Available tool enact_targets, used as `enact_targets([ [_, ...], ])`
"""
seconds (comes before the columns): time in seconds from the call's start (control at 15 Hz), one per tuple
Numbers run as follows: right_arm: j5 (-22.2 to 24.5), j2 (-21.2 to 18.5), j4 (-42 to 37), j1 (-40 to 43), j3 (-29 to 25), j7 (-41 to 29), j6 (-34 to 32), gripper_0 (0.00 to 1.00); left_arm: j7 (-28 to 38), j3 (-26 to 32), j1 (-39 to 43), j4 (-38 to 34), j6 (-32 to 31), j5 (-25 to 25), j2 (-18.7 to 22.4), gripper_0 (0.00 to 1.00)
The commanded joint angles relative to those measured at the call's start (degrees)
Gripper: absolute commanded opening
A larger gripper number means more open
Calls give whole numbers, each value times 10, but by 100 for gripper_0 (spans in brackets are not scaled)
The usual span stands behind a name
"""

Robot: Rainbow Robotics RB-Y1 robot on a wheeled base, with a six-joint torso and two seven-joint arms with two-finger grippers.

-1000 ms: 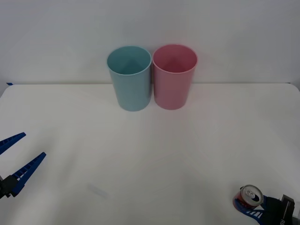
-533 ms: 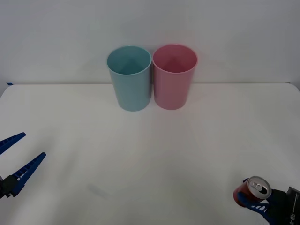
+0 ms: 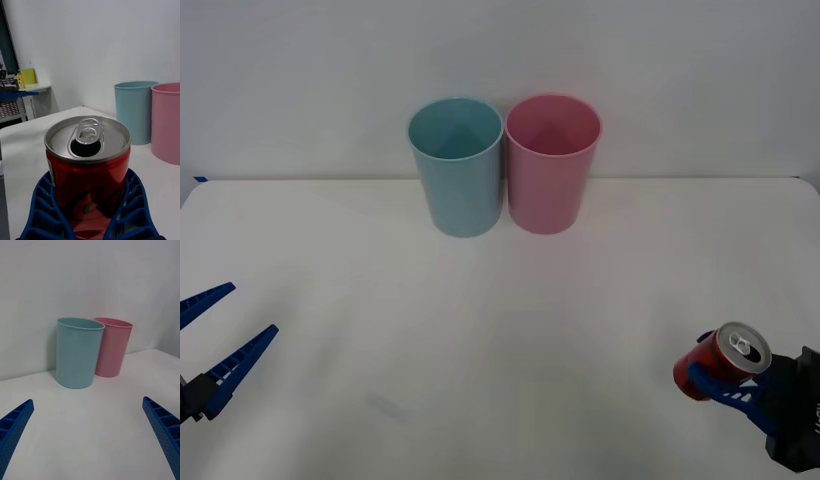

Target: Grasp the object on the table and drop it into the matching bin: aluminum can to the light blue bin, PET bottle to the pink bin.

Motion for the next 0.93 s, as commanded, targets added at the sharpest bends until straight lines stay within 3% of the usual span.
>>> enact_targets([
  [0.07,-2,0,-39,-15,1,-47,33,0,0,0,0,0,0,0,0,100],
  [0.4,0,0,-98,-62,35,-111,121,0,0,0,0,0,0,0,0,100],
  [0.67,38,-7,-105,-141,100,-122,213,0,0,0,0,0,0,0,0,100],
  [0.93,41,-36,-105,-207,173,-131,307,0,0,0,0,0,0,0,0,100],
])
